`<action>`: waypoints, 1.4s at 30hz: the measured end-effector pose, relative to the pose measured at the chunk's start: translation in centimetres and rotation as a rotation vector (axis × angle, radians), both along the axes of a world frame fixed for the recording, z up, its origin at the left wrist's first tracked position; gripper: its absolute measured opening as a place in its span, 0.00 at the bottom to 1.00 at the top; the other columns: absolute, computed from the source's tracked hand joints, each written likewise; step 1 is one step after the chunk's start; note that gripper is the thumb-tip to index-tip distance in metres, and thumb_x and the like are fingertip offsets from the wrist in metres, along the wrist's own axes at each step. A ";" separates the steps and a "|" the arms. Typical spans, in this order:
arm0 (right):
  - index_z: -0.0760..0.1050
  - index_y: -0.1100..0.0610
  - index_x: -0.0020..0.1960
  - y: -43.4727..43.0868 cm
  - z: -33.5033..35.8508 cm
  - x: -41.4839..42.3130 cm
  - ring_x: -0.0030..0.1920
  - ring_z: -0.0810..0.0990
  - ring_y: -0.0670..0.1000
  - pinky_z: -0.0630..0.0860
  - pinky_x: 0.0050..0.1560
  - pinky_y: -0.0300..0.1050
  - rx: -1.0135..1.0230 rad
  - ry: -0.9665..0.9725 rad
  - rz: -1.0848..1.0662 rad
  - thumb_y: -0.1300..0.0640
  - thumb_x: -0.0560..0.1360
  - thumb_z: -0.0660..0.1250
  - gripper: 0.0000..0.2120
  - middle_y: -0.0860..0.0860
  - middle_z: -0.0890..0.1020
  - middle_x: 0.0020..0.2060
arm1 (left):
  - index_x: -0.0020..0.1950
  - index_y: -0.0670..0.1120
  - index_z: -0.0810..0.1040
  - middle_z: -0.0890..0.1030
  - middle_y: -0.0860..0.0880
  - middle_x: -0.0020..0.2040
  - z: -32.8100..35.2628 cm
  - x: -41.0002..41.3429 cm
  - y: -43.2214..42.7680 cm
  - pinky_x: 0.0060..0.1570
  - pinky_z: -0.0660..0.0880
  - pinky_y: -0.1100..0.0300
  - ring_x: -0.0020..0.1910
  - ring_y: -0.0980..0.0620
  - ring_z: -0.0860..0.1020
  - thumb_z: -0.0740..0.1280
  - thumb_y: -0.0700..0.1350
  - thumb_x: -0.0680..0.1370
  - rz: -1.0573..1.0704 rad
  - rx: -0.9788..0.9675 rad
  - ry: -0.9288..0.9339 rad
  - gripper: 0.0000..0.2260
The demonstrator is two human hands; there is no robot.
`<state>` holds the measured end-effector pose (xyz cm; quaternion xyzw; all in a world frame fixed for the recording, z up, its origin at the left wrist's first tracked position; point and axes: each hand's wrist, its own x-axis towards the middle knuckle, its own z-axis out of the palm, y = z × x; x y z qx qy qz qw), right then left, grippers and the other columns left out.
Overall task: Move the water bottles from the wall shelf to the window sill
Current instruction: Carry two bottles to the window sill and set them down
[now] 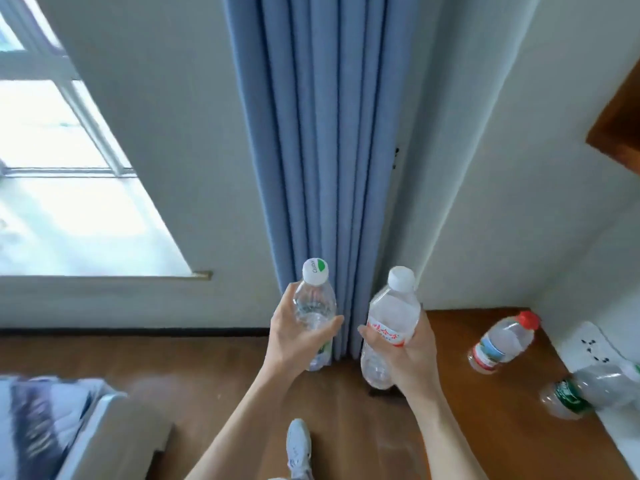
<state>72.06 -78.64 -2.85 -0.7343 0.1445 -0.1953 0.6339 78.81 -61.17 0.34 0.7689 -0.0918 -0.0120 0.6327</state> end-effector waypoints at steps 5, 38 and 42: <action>0.74 0.45 0.61 7.8 0.4 4.6 0.55 0.82 0.44 0.78 0.57 0.41 -0.028 0.024 0.246 0.48 0.61 0.82 0.31 0.45 0.83 0.54 | 0.49 0.54 0.74 0.81 0.54 0.42 -0.2 -0.1 9.4 0.46 0.78 0.60 0.43 0.52 0.82 0.80 0.52 0.62 0.297 0.020 0.012 0.21; 0.72 0.39 0.53 51.2 -0.6 34.9 0.48 0.81 0.37 0.74 0.42 0.26 -0.215 0.110 0.847 0.49 0.61 0.84 0.28 0.33 0.81 0.45 | 0.52 0.51 0.73 0.79 0.58 0.45 -1.9 19.1 50.2 0.39 0.77 0.70 0.45 0.62 0.80 0.80 0.44 0.67 0.932 0.020 0.028 0.20; 0.72 0.42 0.52 54.3 -1.0 37.7 0.46 0.81 0.38 0.75 0.41 0.30 -0.208 0.131 0.912 0.49 0.61 0.84 0.26 0.33 0.81 0.44 | 0.53 0.55 0.71 0.78 0.57 0.49 -1.9 21.5 52.6 0.38 0.73 0.76 0.47 0.68 0.78 0.79 0.45 0.68 0.974 0.042 0.050 0.21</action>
